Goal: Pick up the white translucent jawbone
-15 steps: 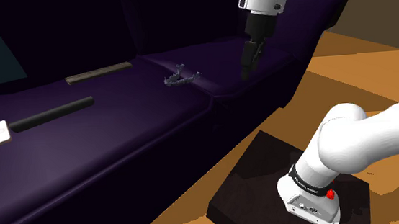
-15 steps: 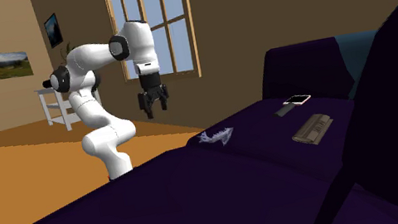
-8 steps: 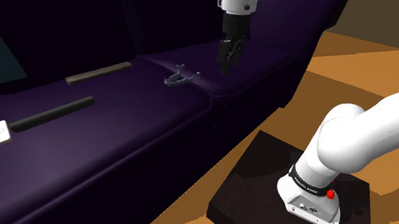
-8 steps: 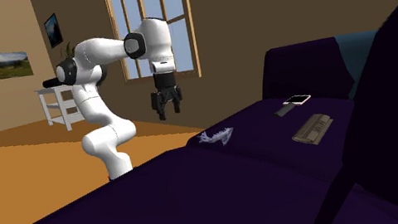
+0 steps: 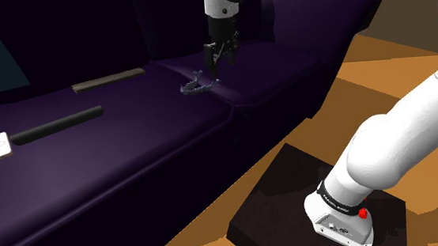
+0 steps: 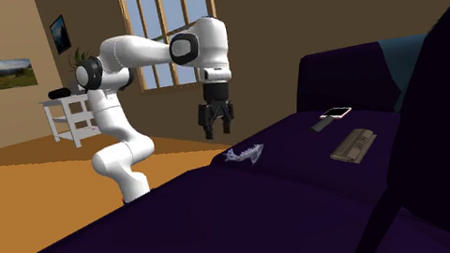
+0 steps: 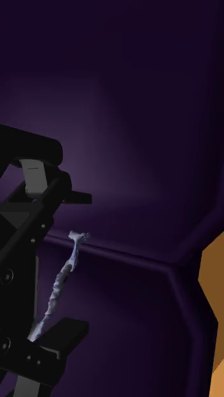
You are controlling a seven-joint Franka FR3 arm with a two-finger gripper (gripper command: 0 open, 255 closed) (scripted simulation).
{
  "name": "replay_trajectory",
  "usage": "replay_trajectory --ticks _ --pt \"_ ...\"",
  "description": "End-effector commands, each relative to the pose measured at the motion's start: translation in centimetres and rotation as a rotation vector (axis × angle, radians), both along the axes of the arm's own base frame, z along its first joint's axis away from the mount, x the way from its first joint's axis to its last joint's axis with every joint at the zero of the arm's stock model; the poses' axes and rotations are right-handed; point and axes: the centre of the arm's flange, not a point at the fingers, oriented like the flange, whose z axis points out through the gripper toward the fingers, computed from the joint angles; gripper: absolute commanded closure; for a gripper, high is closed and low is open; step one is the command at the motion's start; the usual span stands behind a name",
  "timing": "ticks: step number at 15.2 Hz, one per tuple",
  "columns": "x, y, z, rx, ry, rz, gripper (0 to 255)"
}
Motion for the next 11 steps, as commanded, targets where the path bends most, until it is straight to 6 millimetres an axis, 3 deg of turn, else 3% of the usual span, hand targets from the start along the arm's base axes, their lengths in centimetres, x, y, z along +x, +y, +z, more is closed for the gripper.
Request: replay_trajectory --ticks 1,11 --pt "2.5 0.3 -0.4 -0.032 -0.002 -0.018 0" --pt "3.2 0.4 -4.5 -0.04 -0.002 -0.022 0"
